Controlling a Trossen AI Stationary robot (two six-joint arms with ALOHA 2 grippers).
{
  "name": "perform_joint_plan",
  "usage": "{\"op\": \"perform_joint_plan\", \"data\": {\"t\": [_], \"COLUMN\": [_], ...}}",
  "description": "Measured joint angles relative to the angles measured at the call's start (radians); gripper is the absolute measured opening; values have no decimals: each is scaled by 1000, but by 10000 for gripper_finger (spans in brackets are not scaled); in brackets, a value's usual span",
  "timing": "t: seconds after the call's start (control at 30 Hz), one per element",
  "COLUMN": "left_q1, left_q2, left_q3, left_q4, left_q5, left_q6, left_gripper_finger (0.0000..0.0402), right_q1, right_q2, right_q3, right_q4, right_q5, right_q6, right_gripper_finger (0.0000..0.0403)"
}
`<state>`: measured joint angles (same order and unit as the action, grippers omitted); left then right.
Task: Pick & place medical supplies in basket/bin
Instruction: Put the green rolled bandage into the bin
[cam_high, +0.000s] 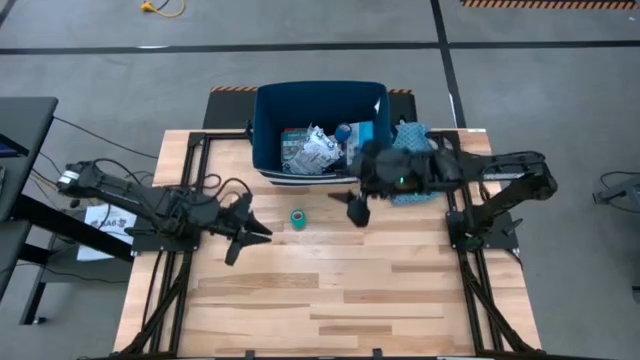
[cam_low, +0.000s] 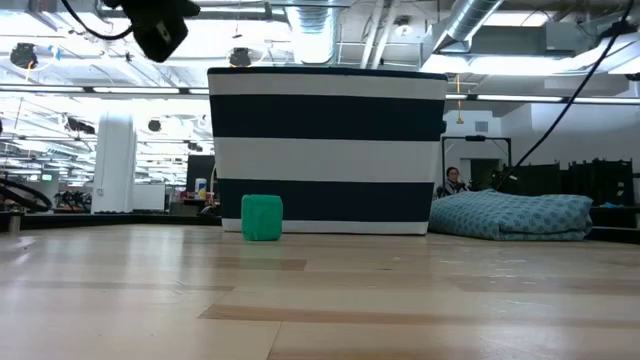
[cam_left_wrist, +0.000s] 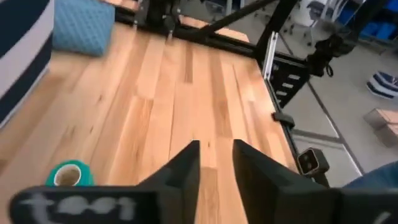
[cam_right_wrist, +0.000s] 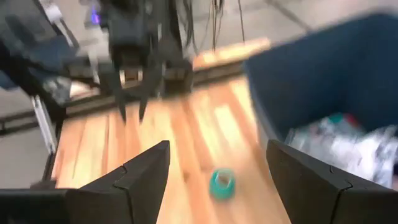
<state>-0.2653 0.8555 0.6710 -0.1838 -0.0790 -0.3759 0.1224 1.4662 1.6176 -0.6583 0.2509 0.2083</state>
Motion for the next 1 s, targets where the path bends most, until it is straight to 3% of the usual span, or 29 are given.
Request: {"op": "perform_joint_plan", "data": {"t": [0.3, 0.53, 0.8, 1.0], "left_q1": [-139, -210, -214, -212], "left_q2": [103, 209, 262, 260], "left_q3": [1, -21, -200, -230], "left_q4": [-9, 78, 391, 403], "left_q5": [-317, -558, -580, -584], "left_q6": [1, -53, -112, -112], "left_gripper_finger": [161, 178, 178, 178], "right_q1": [205, 307, 364, 379], "right_q2": [73, 118, 170, 211], "right_q3": [-1, -5, -3, -3], "right_q4": [-38, -61, -52, -47], "right_q5": [223, 375, 377, 331], "right_q6": [214, 298, 326, 394], "right_gripper_finger": [260, 260, 260, 260]}}
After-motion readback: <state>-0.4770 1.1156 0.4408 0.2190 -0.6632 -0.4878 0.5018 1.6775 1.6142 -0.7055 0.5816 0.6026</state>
